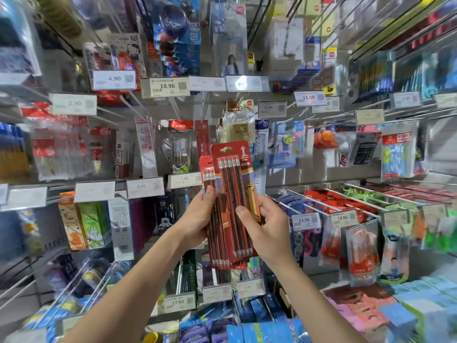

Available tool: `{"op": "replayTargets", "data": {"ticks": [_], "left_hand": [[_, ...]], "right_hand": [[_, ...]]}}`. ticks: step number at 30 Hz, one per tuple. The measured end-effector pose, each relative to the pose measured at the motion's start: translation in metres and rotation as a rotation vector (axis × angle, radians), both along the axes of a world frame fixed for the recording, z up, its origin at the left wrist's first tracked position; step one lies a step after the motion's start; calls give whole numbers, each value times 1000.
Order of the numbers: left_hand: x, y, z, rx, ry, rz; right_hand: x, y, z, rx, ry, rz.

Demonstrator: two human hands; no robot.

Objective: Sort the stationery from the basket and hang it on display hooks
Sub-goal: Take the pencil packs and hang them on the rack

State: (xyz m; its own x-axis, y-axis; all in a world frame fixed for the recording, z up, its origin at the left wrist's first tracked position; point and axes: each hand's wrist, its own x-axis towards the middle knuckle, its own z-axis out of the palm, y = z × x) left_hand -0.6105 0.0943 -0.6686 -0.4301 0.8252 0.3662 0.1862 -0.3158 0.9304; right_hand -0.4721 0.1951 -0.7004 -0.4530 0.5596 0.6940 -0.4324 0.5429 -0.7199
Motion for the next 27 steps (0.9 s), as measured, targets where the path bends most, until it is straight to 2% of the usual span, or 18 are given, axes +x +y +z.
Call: {"op": "replayTargets", "data": {"ticks": [3,6,10,14,20,27], "left_hand": [[0,2,1,-45,-61,57],[2,-3,6,-100,-104,55],[-4,-10,12,-159,-187,46],[-5,-11,14,-137,-223,23],[-6,-10,14,-95,-294,9],[-5,-11,14,-125,-260,28]], "right_hand": [[6,7,-5,-115,32,87],[15,17,-19,-362,89,190],[19,25,-53,-543,83,111],[17,28,-78,-451,-88,59],[-3,22,-75,-305,-318,31],[-33,29,-68,-351,-313,-49]]}}
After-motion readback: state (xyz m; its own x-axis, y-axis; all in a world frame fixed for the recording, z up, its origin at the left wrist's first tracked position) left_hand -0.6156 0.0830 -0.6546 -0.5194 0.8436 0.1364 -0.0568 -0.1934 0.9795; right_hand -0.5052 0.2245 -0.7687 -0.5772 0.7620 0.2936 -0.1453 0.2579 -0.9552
